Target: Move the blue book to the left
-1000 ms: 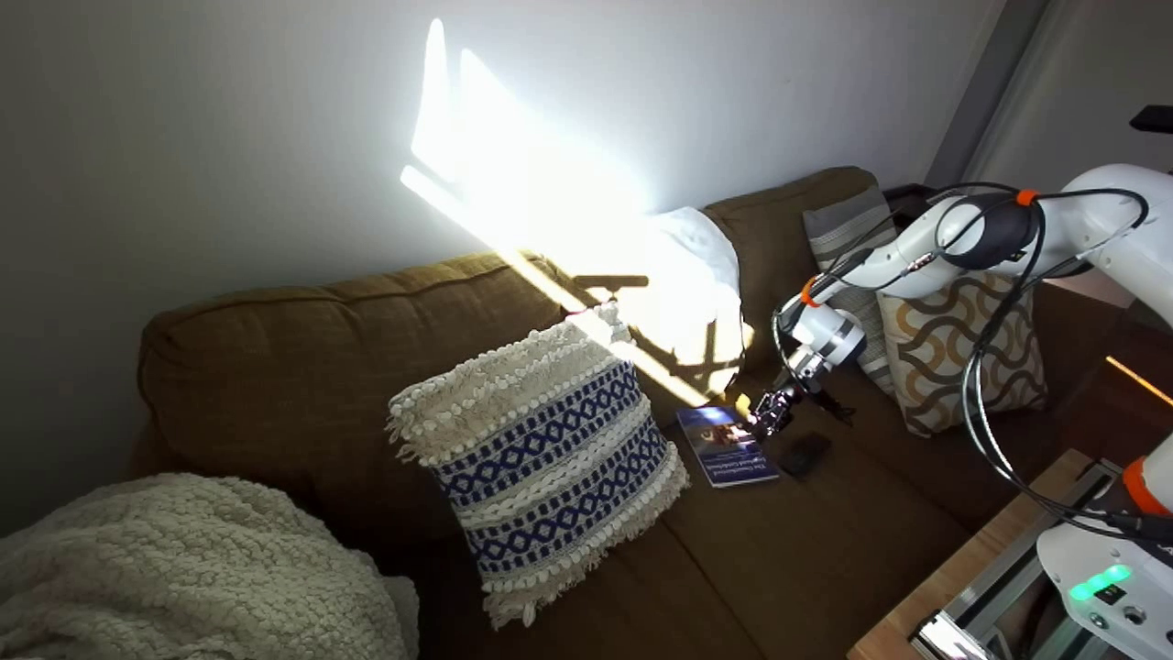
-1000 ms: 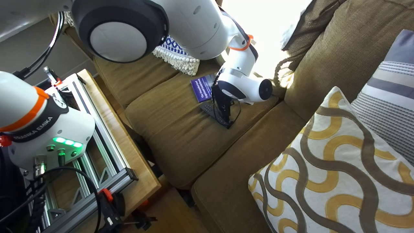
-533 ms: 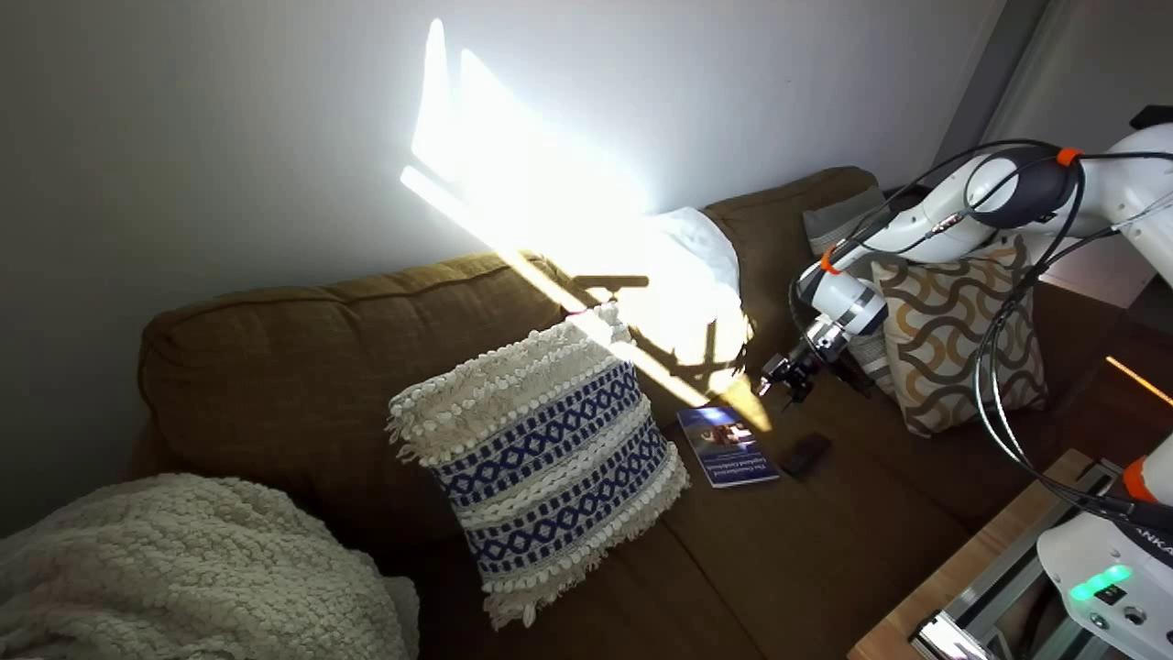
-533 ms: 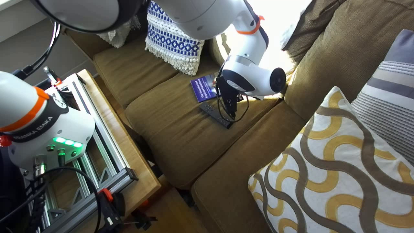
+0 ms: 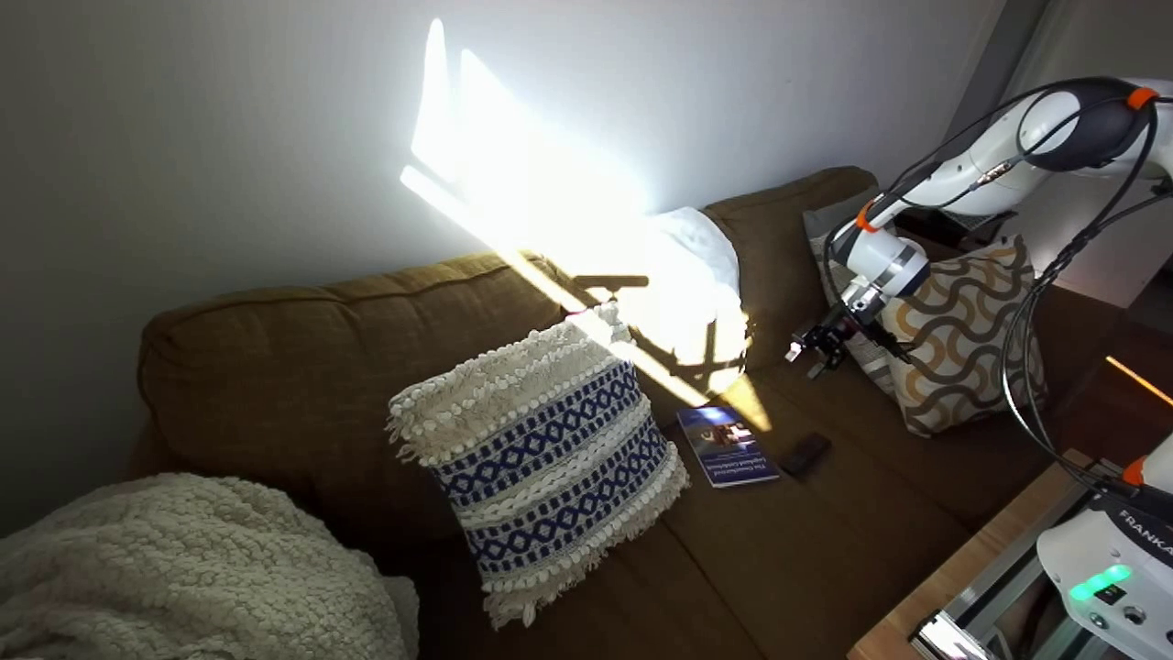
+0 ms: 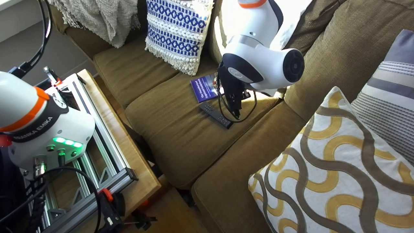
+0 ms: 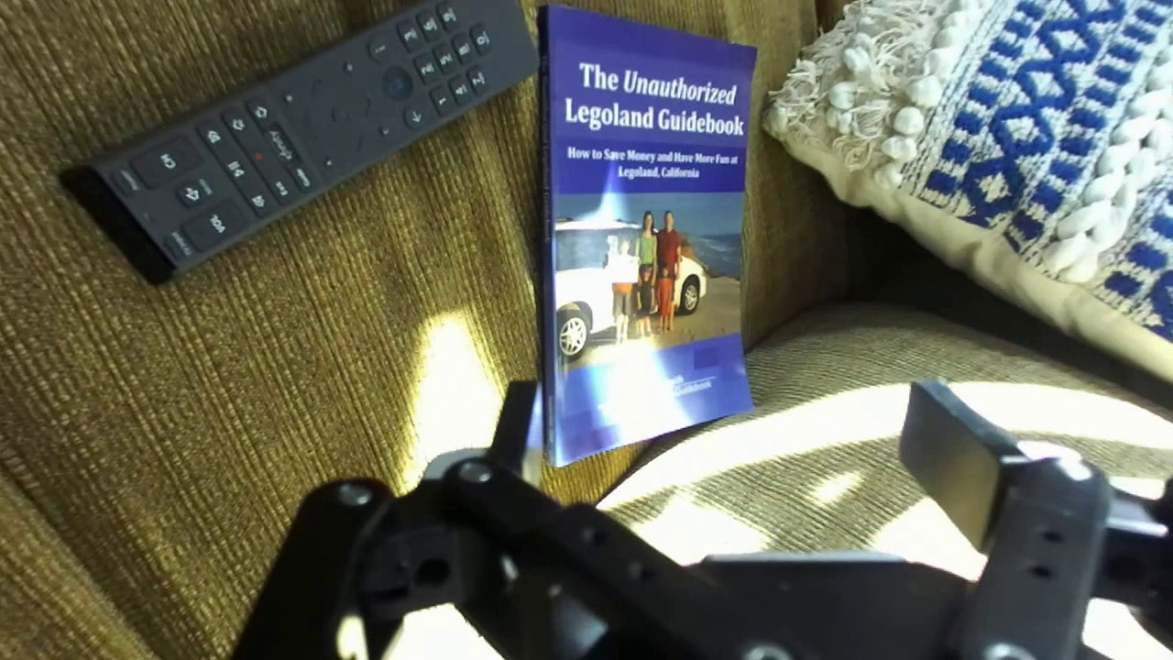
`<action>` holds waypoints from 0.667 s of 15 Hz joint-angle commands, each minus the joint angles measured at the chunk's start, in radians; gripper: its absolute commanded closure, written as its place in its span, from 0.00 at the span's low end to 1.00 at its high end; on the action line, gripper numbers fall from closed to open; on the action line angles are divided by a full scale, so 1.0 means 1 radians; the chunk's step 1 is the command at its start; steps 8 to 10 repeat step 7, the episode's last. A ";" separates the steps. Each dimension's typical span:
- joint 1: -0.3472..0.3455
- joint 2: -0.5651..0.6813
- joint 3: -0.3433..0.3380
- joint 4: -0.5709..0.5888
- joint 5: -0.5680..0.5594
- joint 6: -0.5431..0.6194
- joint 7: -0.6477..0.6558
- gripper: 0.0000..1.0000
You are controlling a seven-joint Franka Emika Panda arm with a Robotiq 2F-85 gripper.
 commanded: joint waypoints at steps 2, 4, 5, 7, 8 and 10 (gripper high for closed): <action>0.011 -0.050 -0.022 -0.037 0.010 -0.009 -0.004 0.00; 0.014 -0.068 -0.025 -0.045 0.011 -0.009 -0.004 0.00; 0.016 -0.066 -0.024 -0.044 0.010 -0.009 -0.004 0.00; 0.020 -0.061 -0.024 -0.044 0.010 -0.009 -0.004 0.00; 0.020 -0.061 -0.024 -0.044 0.010 -0.009 -0.004 0.00; 0.020 -0.061 -0.024 -0.044 0.010 -0.009 -0.004 0.00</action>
